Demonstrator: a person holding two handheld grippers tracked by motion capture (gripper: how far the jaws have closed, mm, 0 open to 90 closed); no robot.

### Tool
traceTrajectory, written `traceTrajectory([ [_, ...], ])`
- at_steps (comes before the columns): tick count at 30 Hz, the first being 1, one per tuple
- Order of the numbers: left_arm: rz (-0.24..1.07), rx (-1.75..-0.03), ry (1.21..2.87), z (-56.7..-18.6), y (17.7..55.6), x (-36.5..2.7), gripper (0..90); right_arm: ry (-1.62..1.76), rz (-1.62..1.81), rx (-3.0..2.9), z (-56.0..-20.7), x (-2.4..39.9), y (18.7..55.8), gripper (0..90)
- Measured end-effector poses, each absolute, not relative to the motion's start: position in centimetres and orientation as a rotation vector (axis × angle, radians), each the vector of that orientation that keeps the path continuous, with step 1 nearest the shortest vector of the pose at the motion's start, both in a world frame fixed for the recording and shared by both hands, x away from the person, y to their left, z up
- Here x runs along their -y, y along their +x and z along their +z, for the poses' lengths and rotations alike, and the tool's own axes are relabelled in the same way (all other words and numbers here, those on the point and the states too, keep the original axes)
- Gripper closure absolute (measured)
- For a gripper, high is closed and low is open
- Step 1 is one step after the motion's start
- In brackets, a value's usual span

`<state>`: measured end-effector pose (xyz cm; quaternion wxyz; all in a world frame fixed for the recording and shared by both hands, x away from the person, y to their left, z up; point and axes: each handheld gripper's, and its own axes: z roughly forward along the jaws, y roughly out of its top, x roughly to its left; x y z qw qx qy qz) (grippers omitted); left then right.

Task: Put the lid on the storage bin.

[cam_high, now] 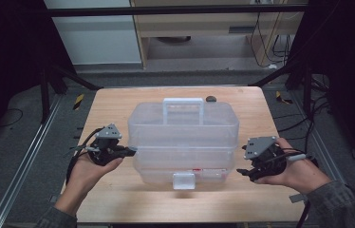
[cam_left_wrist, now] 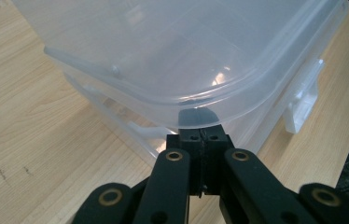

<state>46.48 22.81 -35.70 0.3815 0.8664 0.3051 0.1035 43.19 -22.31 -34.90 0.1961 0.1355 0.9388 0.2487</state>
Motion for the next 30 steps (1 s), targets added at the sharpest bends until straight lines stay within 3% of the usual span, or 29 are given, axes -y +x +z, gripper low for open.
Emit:
traceTrajectory([
  [22, 0.287, -0.787, 2.245, -36.8, 46.2, -23.2, 90.0, 0.605, 0.612, -2.495, -37.2, 24.4, 44.6, 22.2],
  [30, 0.451, -0.948, 2.283, -40.0, 47.7, -26.7, 89.9, 0.818, 0.502, -2.334, -39.9, 24.8, 45.7, 20.2],
])
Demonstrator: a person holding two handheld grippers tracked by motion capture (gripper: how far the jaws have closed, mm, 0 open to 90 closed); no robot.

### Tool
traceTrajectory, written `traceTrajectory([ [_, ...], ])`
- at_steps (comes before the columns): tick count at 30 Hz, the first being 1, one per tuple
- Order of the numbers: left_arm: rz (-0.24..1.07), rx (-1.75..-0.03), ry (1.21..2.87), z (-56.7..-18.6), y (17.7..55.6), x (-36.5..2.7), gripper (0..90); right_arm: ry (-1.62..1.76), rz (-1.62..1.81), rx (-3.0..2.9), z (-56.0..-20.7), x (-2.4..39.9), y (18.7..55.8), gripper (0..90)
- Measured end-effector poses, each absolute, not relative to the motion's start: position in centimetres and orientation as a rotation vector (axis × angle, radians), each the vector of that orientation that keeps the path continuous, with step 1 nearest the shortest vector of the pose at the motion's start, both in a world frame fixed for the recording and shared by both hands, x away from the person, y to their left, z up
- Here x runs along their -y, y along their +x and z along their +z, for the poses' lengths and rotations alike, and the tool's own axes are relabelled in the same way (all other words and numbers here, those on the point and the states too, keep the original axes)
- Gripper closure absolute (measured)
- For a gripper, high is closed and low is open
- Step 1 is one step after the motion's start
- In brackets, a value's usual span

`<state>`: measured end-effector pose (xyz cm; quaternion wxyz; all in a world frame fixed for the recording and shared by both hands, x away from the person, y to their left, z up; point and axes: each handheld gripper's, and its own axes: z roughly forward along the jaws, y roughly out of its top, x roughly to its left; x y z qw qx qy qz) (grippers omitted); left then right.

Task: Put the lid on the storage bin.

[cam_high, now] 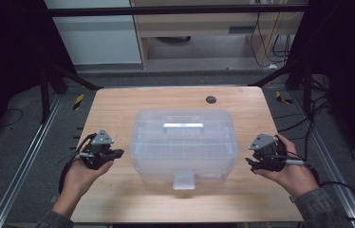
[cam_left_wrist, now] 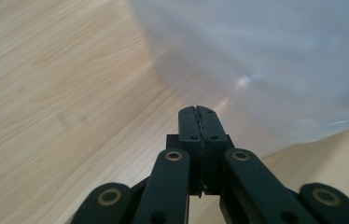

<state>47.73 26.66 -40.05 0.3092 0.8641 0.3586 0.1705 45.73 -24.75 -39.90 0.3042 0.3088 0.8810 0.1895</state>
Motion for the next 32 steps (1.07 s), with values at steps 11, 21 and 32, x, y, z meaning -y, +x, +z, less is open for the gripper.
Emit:
traceTrajectory([
  [11, 0.484, -1.092, 2.260, -45.2, 50.6, -28.5, 85.5, 1.014, 0.595, -2.240, -43.8, 26.3, 48.7, 19.8],
  [21, 0.471, -1.158, 2.206, -48.8, 51.9, -28.7, 56.4, 1.224, 0.739, -2.214, -47.9, 27.1, 50.7, 18.5],
  [32, 0.512, -1.104, 2.102, -50.7, 52.2, -28.0, 12.4, 1.303, 0.844, -2.180, -50.3, 27.2, 51.0, 15.3],
])
